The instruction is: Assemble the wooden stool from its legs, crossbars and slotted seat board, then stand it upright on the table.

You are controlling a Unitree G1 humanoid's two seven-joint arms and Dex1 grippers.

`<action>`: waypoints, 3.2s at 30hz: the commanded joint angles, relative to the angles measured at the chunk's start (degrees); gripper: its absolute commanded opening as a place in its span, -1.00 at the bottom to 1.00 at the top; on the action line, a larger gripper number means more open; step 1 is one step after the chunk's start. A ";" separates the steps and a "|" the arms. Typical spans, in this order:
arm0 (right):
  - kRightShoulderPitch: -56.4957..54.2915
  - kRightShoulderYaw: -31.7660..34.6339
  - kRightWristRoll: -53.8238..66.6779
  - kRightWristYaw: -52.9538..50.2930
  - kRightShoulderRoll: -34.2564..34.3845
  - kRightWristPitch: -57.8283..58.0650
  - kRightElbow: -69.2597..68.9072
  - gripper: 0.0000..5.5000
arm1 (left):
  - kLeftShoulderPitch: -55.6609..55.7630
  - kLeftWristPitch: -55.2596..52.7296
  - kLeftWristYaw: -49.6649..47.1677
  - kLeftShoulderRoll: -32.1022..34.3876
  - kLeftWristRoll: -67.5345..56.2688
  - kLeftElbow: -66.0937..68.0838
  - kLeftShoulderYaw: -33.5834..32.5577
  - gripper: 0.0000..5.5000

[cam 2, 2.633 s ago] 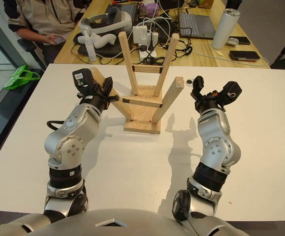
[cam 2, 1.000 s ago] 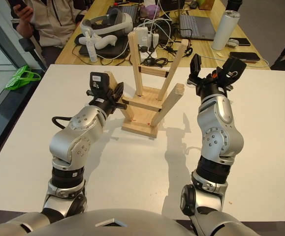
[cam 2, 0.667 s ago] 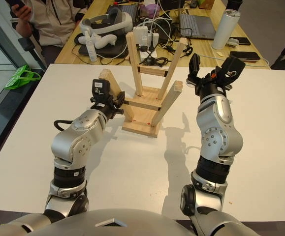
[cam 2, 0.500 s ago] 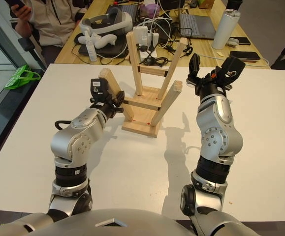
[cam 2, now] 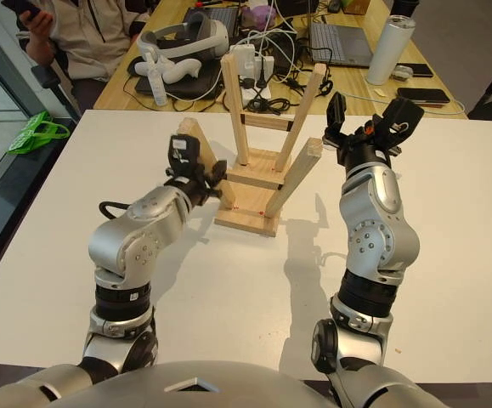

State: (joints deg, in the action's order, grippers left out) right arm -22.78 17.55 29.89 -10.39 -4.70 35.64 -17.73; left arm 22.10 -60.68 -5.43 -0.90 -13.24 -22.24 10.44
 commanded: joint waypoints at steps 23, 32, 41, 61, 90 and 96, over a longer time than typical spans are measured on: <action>5.63 -3.70 -3.30 5.03 -2.54 -3.42 -2.67 0.75 | 10.33 0.19 12.31 5.43 -14.55 -8.35 -22.48 0.09; 27.08 -12.48 -13.57 12.65 -3.30 -14.91 -6.69 0.75 | 12.33 -2.15 9.93 5.26 -20.90 -10.43 -24.05 0.09; 33.65 -19.81 -18.38 13.89 1.52 -21.55 -2.22 0.75 | 16.57 11.10 2.23 4.28 -10.05 0.32 -20.70 0.09; 33.20 -17.38 -14.07 18.64 4.46 -22.96 5.14 0.75 | 39.23 21.56 4.06 11.88 -7.11 14.00 -24.50 0.09; 24.80 -19.47 -16.10 21.18 -0.43 -6.97 4.53 0.75 | 36.57 20.61 3.71 10.88 -2.22 21.64 -19.61 0.09; 22.96 -22.71 -19.73 20.63 -3.94 3.70 9.38 0.75 | 36.06 20.32 3.77 10.61 -1.82 22.00 -18.93 0.09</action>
State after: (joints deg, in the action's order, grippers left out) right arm 0.96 -3.74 11.48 10.56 -7.04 33.55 -10.50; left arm 58.24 -39.67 -1.88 10.04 -15.65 -0.90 -9.11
